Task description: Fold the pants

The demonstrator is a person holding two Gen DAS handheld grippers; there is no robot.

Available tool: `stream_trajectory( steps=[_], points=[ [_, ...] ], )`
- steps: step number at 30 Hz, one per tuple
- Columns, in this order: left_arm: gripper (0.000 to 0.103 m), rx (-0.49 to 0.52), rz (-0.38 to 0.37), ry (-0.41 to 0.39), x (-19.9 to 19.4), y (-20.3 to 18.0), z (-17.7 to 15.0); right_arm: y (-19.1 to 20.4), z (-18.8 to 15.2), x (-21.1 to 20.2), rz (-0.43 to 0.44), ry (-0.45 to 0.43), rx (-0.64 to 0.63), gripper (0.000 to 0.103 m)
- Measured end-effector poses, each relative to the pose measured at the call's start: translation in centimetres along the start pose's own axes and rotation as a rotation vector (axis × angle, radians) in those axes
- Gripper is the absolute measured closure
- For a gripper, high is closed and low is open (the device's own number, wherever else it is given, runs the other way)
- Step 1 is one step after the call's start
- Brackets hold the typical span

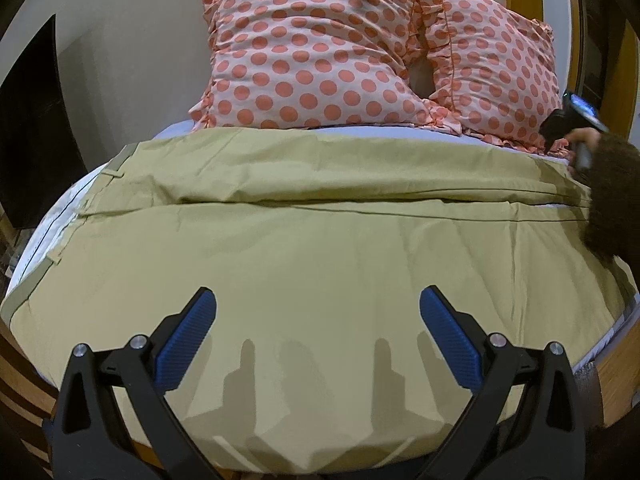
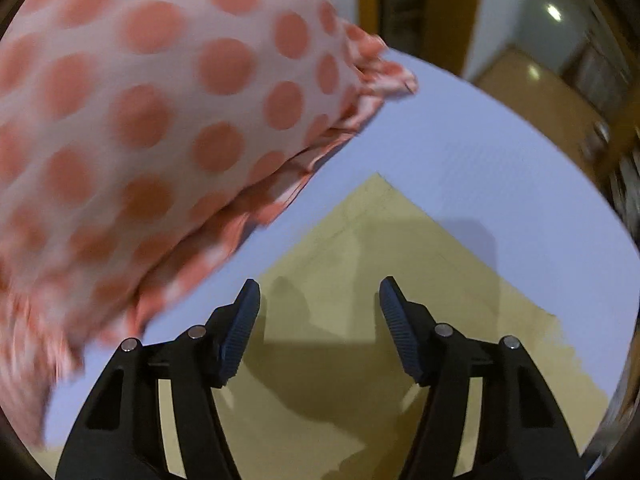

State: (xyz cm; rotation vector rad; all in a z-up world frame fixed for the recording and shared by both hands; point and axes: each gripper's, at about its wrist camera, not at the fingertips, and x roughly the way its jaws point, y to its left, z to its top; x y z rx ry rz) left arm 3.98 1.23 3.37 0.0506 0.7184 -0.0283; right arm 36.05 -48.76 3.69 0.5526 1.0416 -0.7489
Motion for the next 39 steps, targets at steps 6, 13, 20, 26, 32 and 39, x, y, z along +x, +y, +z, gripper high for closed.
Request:
stream_trajectory(
  steps=[6,13,20,26,32,39],
  points=[
    [0.002,0.009,-0.01,-0.014,0.4,0.3,0.3,1.5,1.0,2.3,-0.09,-0.069,-0.026,0.047],
    [0.002,-0.053,-0.042,-0.032,0.6,1.4,0.7,-1.8,0.5,2.3,0.065,-0.161,-0.045,0.095],
    [0.002,-0.154,-0.143,-0.061,-0.7,4.2,0.3,-12.5,-1.6,-3.0,0.577,-0.238,0.133,0.099],
    [0.002,-0.285,-0.196,-0.128,-2.3,8.7,0.7,-24.6,-14.3,-10.4,0.781,-0.236,0.183,0.099],
    [0.002,-0.423,-0.315,-0.22,-2.9,13.2,3.1,-27.7,-19.5,-7.6,0.762,-0.036,0.273,0.078],
    [0.002,-0.459,-0.304,-0.159,-0.7,15.4,5.9,-26.0,-19.2,-7.5,0.758,-0.036,0.259,0.087]
  ],
)
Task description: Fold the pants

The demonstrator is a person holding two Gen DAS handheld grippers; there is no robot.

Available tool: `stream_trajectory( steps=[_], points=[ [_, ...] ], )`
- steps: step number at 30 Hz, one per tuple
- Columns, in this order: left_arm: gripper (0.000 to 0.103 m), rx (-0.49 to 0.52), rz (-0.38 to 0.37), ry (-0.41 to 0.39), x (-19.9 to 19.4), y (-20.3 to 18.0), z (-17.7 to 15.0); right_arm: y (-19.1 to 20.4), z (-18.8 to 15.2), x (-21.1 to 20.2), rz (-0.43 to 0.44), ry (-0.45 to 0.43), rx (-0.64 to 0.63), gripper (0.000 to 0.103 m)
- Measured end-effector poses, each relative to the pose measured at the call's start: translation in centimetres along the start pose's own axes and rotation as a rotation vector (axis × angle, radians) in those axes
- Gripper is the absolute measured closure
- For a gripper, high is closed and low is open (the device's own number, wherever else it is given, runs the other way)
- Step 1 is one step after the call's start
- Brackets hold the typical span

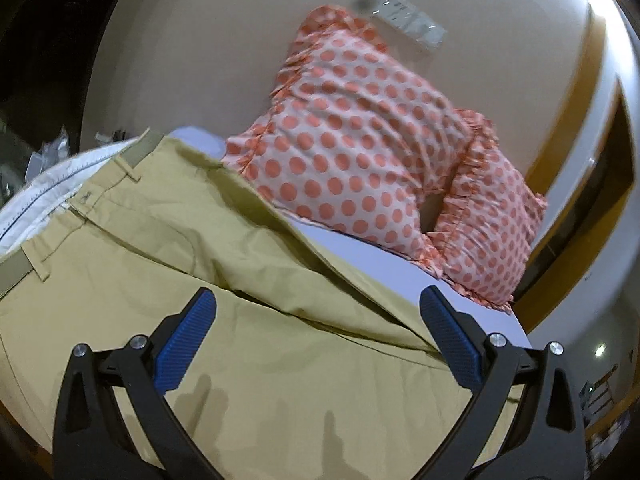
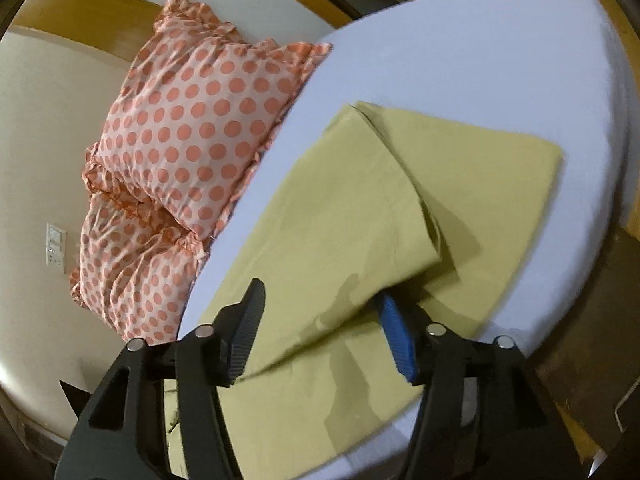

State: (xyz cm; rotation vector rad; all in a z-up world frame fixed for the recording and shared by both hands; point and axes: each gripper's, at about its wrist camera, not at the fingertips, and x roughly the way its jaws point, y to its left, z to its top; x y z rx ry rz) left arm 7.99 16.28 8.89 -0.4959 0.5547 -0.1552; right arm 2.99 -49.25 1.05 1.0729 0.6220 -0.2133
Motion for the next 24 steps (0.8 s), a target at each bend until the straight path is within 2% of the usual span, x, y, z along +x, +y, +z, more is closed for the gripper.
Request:
stream_trajectory(
  steps=[1,3,5,6,12,14,15,17,18,20,22,24],
  points=[
    [0.002,-0.024,-0.019,0.023,0.9,0.2,0.7,-0.1,0.3,0.6,0.0,-0.001,-0.001,0.1],
    [0.002,-0.051,-0.015,0.058,2.9,0.7,2.3,-0.4,0.8,0.6,0.033,-0.027,0.011,0.101],
    [0.003,-0.054,0.028,0.083,5.1,0.8,3.9,-0.2,1.0,-0.3,0.076,-0.077,0.003,0.101],
    [0.008,-0.055,0.044,0.092,6.1,1.0,4.4,0.0,1.2,-0.7,0.1,-0.1,-0.006,0.101],
    [0.014,-0.107,0.162,0.225,14.6,2.3,7.6,0.8,2.0,-1.4,0.15,-0.122,-0.024,0.101],
    [0.022,-0.143,0.217,0.285,18.0,3.4,8.5,1.1,2.1,-1.3,0.149,-0.123,-0.034,0.101],
    [0.033,-0.167,0.224,0.299,19.1,3.9,8.8,1.0,2.2,-1.2,0.151,-0.122,-0.034,0.101],
    [0.065,-0.23,0.247,0.336,21.6,5.6,9.1,1.0,2.2,-1.0,0.154,-0.123,-0.024,0.101],
    [0.099,-0.258,0.251,0.348,22.2,6.5,9.0,1.1,2.2,-1.0,0.153,-0.123,-0.021,0.101],
    [0.1,-0.311,0.228,0.329,21.3,7.1,8.5,1.2,2.5,-0.8,0.161,-0.125,-0.017,0.101],
    [0.101,-0.23,0.223,0.267,17.8,5.8,8.2,1.7,3.1,-1.2,0.174,-0.141,-0.019,0.101],
    [0.101,-0.155,0.193,0.19,12.5,4.1,7.6,2.2,3.5,-2.3,0.191,-0.172,-0.031,0.101]
  ],
)
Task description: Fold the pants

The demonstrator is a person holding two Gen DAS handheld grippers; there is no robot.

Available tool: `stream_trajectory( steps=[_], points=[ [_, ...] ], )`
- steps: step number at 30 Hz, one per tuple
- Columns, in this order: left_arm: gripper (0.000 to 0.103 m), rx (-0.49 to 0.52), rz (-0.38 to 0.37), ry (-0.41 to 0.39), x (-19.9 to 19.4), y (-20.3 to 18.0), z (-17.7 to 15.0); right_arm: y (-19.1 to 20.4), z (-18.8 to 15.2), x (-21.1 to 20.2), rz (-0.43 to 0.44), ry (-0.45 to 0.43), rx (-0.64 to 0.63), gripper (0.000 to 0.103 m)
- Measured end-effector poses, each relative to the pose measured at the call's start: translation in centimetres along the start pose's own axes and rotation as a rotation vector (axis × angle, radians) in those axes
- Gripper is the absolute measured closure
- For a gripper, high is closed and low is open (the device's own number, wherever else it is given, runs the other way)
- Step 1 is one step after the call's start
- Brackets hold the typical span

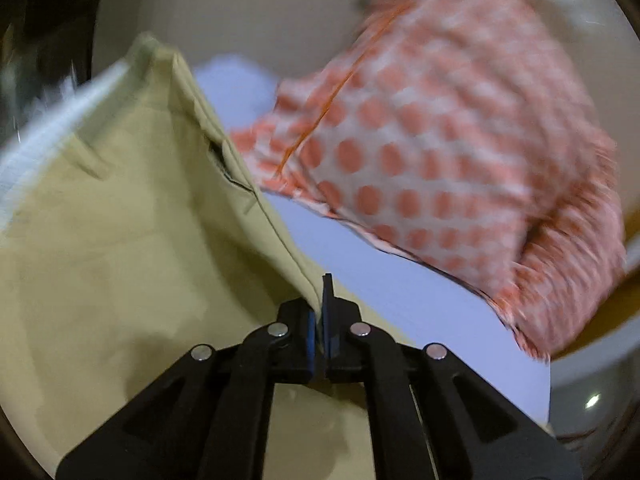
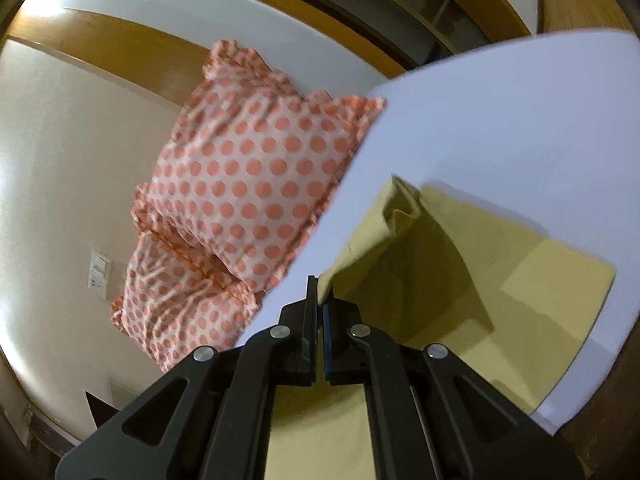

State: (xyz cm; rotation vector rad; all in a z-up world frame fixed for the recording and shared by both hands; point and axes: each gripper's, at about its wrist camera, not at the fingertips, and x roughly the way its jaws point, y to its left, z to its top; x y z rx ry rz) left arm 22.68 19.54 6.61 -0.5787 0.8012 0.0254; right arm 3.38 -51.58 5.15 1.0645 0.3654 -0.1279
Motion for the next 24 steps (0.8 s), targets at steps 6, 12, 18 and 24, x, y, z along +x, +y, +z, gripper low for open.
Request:
stream_trajectory(
  steps=[6,12,18,24],
  points=[
    [0.095,0.055,-0.043,-0.115,-14.6,3.3,-10.6,-1.2,0.0,-3.9,-0.031,-0.058,0.008,0.101],
    [0.096,-0.023,-0.025,-0.067,-15.8,7.8,-18.5,-5.2,-1.5,-3.6,-0.132,-0.009,0.078,0.101],
    [0.096,-0.064,-0.039,-0.019,-14.4,9.6,-21.2,-5.9,-1.6,-4.6,-0.239,-0.006,0.035,0.083],
    [0.067,-0.056,-0.11,-0.068,-15.3,10.1,-22.9,-6.5,-0.8,-7.6,-0.312,-0.15,-0.024,0.035]
  ],
)
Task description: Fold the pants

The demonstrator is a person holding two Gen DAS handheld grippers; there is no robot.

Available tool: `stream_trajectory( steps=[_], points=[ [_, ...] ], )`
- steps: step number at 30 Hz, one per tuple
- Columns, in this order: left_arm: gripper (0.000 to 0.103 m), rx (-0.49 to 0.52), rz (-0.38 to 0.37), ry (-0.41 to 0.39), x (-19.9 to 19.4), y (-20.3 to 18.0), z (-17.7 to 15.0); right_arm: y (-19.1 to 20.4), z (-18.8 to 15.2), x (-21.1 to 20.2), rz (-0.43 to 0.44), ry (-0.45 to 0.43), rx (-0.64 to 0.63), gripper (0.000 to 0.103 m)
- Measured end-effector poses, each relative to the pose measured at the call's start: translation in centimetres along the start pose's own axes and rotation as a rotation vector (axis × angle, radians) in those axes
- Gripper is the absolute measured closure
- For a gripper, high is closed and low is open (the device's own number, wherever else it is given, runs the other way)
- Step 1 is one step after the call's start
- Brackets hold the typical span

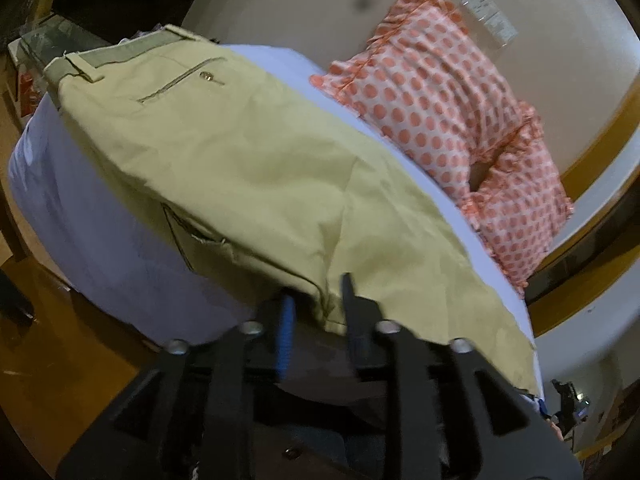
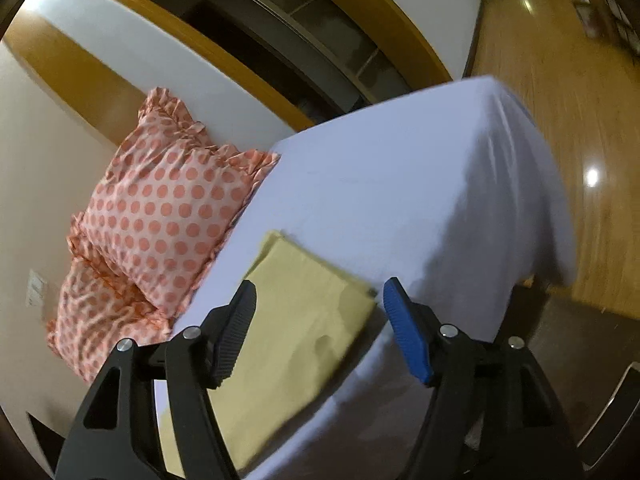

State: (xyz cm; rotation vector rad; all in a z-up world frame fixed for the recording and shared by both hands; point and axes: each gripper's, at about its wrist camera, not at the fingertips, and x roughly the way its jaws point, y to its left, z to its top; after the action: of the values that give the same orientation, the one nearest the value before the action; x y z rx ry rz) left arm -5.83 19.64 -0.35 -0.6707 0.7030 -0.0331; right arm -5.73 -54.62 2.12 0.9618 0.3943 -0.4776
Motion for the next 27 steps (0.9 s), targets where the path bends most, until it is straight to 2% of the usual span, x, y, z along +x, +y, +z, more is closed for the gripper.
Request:
stream_trajectory(
  steps=[1,5,7,9,11,13,15,16,20,23,25,27],
  points=[
    [0.06,0.004,-0.007,-0.016,-0.4,0.0,-0.2,0.0,0.0,0.2,-0.003,0.002,-0.011,0.036],
    [0.058,0.001,-0.036,-0.026,-1.0,0.4,-1.3,0.3,-0.7,1.2,-0.031,0.008,-0.068,0.04],
    [0.058,-0.017,-0.058,-0.022,-1.3,0.8,-1.9,0.7,-1.4,1.2,-0.015,0.024,-0.093,0.045],
    [0.058,-0.022,-0.07,-0.027,-1.5,1.0,-2.5,1.2,-2.4,1.6,0.037,0.068,-0.105,0.058],
    [0.056,-0.02,-0.083,-0.027,-1.5,0.9,-2.7,1.7,-3.4,1.6,0.061,0.082,-0.141,0.065],
    [0.054,-0.02,-0.099,-0.025,-1.4,0.9,-2.9,2.3,-4.1,1.8,0.057,0.069,-0.189,0.067],
    [0.052,-0.013,-0.096,-0.023,-1.2,0.8,-3.0,2.6,-4.2,2.1,0.054,0.066,-0.202,0.093],
    [0.051,-0.008,-0.094,-0.023,-1.1,0.8,-3.0,2.5,-4.3,2.2,0.051,0.064,-0.21,0.097],
    [0.048,-0.015,-0.099,-0.043,-1.5,1.5,-3.1,3.3,-4.7,2.8,0.044,0.038,-0.305,0.1],
    [0.037,-0.001,-0.065,-0.075,-2.2,1.9,-3.1,4.8,-4.3,2.4,0.09,0.017,-0.301,0.1],
    [0.031,0.006,-0.042,-0.097,-2.6,2.1,-3.1,7.6,-4.5,2.2,0.168,0.017,-0.335,0.1],
    [0.03,0.007,-0.041,-0.102,-2.7,2.2,-3.1,11.8,-5.5,2.0,0.275,0.04,-0.401,0.1]
  ],
)
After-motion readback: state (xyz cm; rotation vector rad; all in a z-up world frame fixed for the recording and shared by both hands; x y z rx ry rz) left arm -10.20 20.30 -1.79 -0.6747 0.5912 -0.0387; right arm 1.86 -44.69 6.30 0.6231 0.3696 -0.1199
